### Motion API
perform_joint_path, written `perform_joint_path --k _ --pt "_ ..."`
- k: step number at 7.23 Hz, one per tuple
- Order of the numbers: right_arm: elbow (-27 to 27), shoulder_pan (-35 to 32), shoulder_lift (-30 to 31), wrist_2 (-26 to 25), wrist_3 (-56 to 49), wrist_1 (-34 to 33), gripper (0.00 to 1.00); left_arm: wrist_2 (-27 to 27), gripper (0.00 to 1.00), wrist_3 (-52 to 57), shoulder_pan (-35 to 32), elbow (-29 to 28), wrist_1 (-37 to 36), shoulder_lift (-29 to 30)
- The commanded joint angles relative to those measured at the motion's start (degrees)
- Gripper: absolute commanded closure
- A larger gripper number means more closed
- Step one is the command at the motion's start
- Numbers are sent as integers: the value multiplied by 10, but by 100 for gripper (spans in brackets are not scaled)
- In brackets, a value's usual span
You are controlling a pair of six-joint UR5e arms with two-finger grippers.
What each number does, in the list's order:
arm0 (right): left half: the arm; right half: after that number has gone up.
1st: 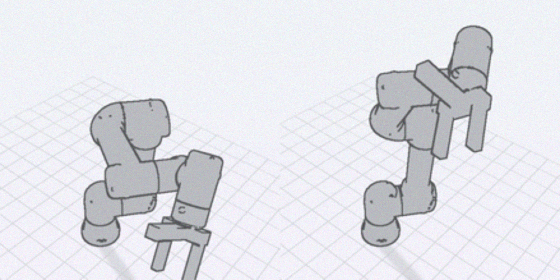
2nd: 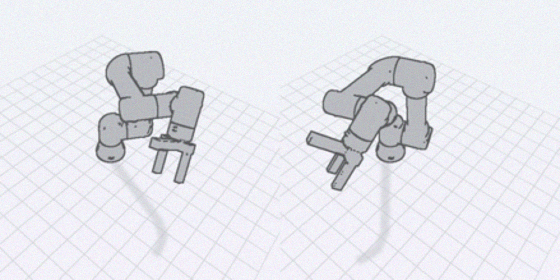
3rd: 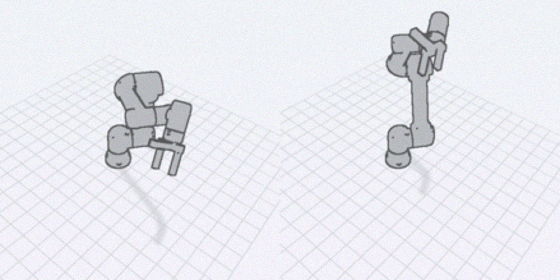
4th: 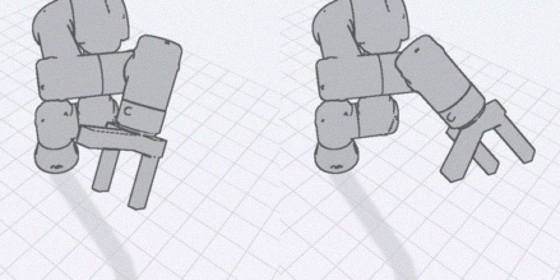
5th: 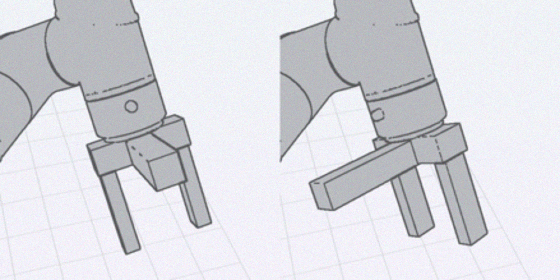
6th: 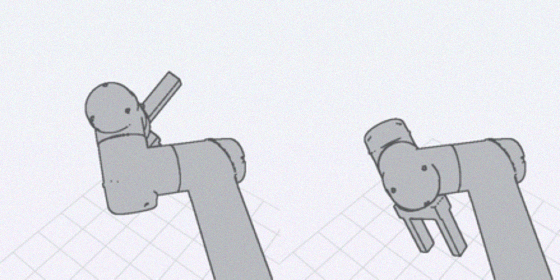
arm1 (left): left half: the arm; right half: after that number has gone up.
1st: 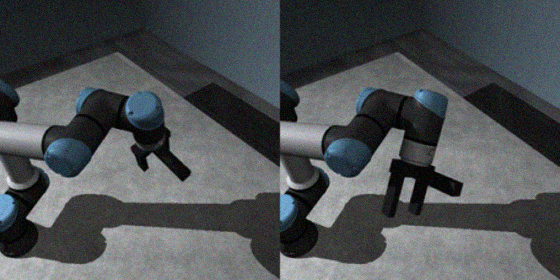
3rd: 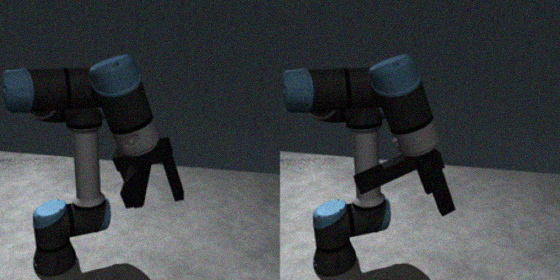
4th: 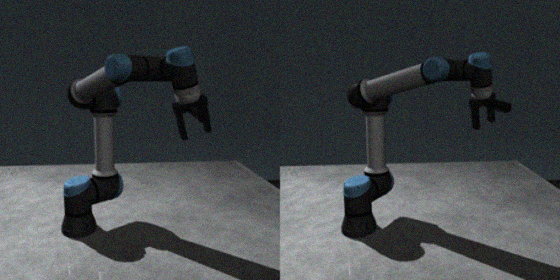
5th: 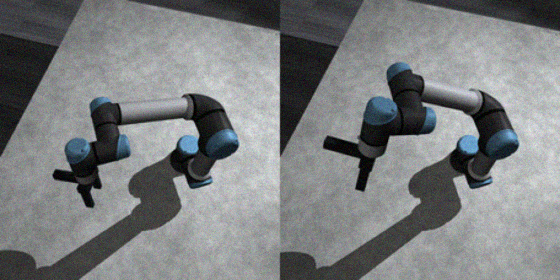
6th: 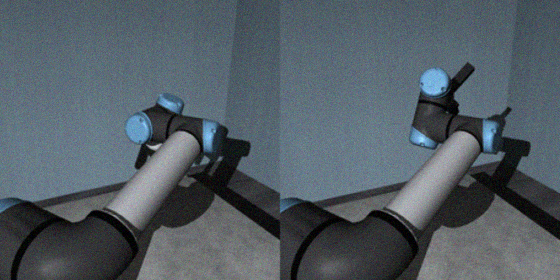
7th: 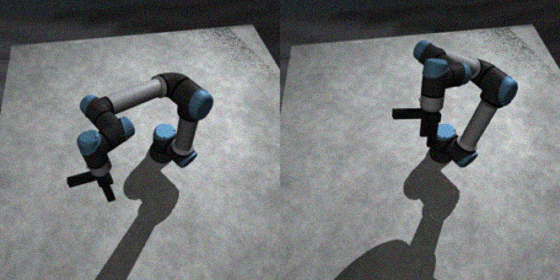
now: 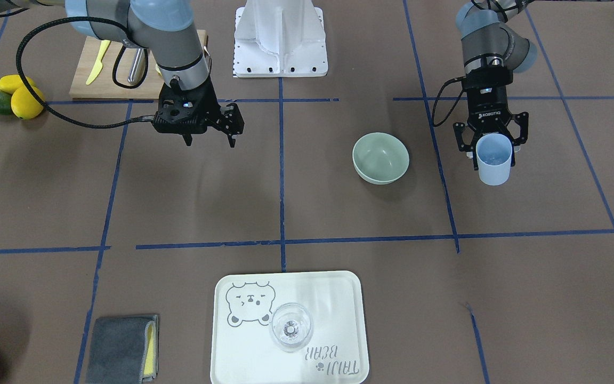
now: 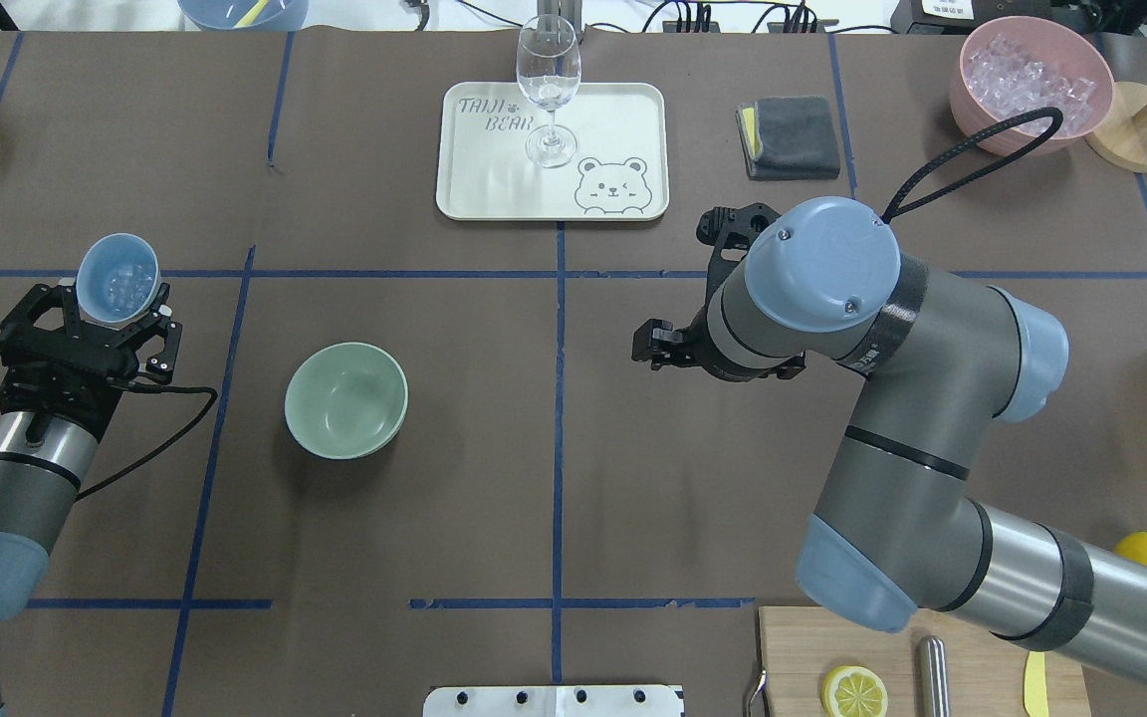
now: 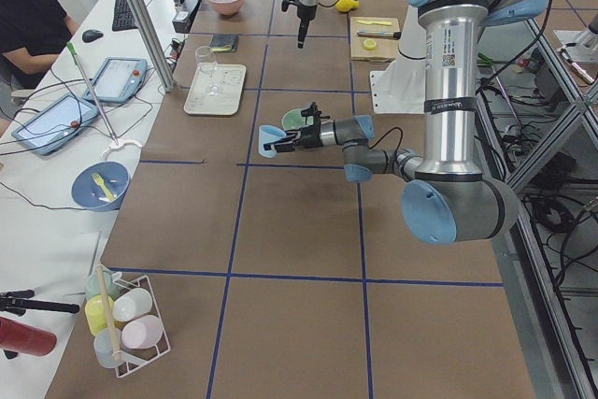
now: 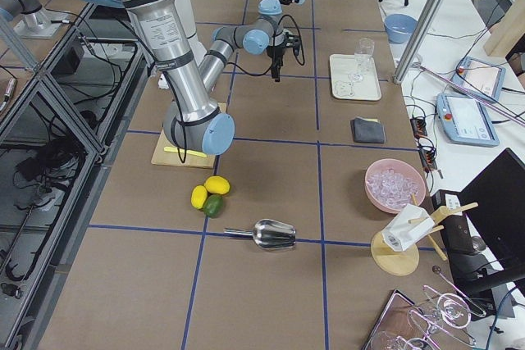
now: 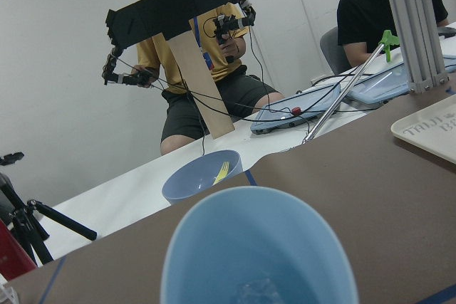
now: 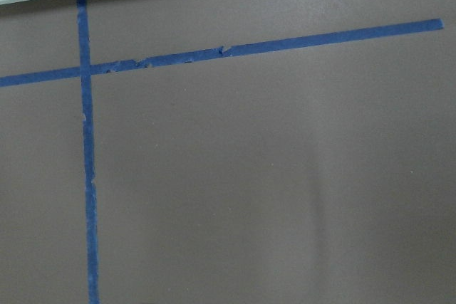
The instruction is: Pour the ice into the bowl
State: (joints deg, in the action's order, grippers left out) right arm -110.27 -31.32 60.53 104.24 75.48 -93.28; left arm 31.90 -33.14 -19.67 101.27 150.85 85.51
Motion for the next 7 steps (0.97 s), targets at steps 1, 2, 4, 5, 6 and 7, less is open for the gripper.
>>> perform_joint_path --k 1,2,4,5,6,7 --pt "0 0 0 0 1 0 0 -3 100 17 6 43 -142 6" --pt "0 0 -1 0 1 0 0 -3 100 17 13 57 -212 22" --pt "-1 -1 1 0 1 0 0 -3 100 17 37 59 -314 60" --pt "-2 -1 1 0 1 0 0 -6 100 23 51 60 -347 71" --pt "-3 -2 1 2 1 0 0 -29 100 64 56 60 -371 87" --pt "-5 -4 1 9 1 0 0 -42 100 105 62 60 -372 90"
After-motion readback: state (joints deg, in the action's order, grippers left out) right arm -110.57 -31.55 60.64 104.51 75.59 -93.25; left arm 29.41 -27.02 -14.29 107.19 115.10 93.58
